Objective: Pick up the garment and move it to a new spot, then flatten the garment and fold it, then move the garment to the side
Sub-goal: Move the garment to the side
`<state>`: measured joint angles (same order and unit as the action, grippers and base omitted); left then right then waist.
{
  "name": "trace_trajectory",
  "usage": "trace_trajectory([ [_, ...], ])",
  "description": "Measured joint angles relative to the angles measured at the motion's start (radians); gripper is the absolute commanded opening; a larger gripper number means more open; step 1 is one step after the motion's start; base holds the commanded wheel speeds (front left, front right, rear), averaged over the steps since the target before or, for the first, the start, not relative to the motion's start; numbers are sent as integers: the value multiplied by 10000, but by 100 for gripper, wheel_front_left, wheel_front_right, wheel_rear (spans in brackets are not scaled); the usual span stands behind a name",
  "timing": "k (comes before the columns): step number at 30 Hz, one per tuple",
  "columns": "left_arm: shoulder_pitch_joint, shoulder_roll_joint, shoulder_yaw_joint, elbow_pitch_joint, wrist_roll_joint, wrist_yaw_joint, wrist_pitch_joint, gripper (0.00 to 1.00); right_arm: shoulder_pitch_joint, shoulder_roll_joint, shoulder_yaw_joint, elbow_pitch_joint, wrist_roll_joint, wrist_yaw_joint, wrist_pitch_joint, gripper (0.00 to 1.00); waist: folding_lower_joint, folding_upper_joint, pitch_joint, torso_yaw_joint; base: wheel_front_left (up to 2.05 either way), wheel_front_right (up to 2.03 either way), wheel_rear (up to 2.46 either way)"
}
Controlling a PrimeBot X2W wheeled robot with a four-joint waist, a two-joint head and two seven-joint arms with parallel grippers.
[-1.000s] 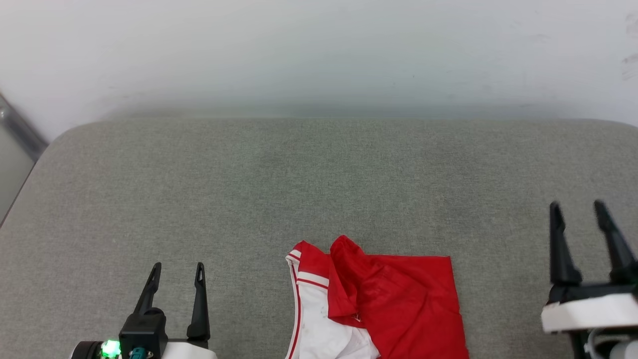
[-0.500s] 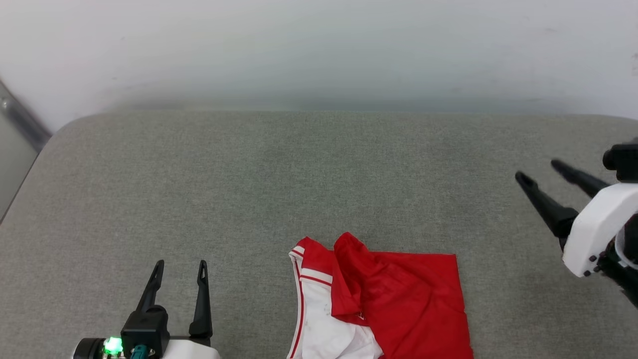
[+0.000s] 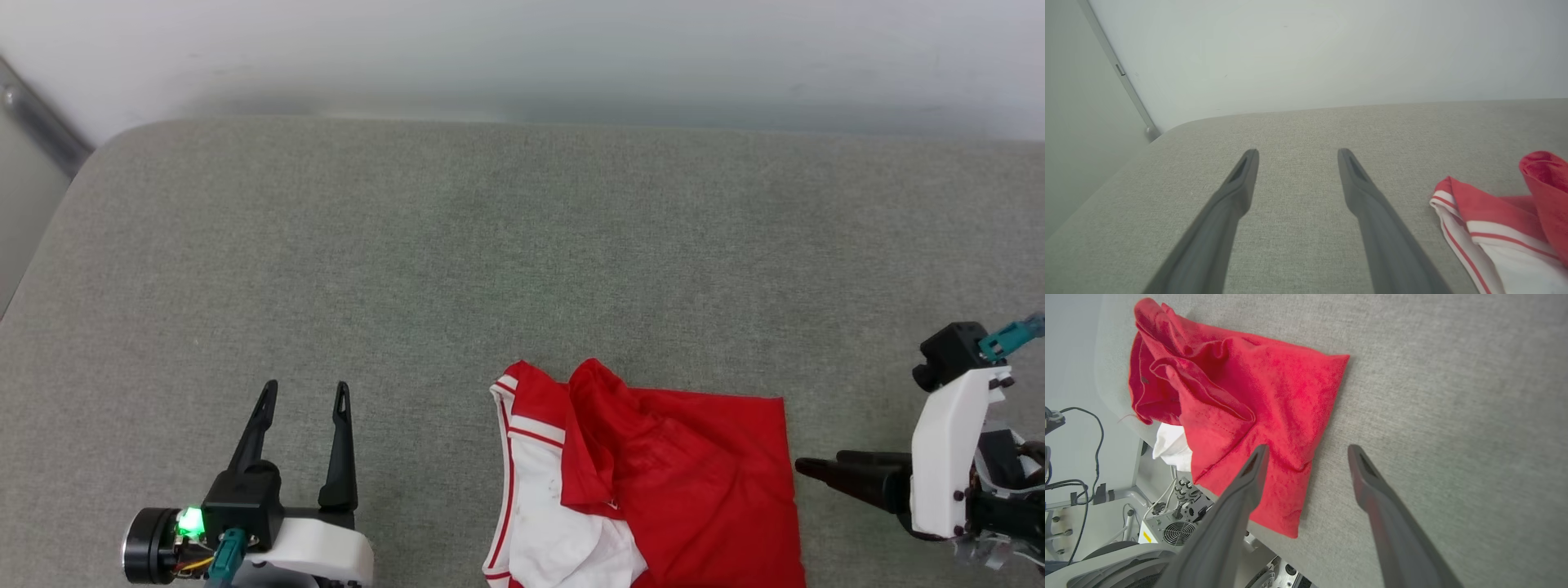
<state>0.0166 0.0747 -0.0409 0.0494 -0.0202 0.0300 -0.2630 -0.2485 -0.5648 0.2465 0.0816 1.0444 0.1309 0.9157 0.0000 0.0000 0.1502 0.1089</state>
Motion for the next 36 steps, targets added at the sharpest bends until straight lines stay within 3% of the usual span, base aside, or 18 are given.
trace_trajectory([
  [10,-656,-52,-113,-31,15,-54,0,100,-152,662,863,924,372,4,-412,100,0,0,1000,336,0,0,0],
  [18,-958,-98,-205,61,15,-100,0,100,-613,732,1962,1335,291,15,-915,100,0,0,1435,641,0,0,0],
  [19,-1000,-100,-211,71,15,-100,0,100,-666,667,2111,1340,236,27,-1089,51,0,0,1451,670,0,0,0],
  [20,-1028,-104,-222,82,15,-100,0,100,-704,640,2211,1398,198,29,-1262,21,0,0,1459,695,0,0,0],
  [21,-1033,-111,-226,94,15,-98,0,100,-759,612,2311,1465,203,29,-1365,0,0,0,1451,714,0,0,0],
  [30,-672,-136,-198,207,10,-36,0,100,-1406,-247,3944,894,-19,4,-2604,0,1,0,837,638,0,0,0],
  [36,-251,-153,-111,167,-17,-2,0,100,-2200,-1112,4713,127,52,2,-2963,0,0,0,382,48,0,0,0],
])
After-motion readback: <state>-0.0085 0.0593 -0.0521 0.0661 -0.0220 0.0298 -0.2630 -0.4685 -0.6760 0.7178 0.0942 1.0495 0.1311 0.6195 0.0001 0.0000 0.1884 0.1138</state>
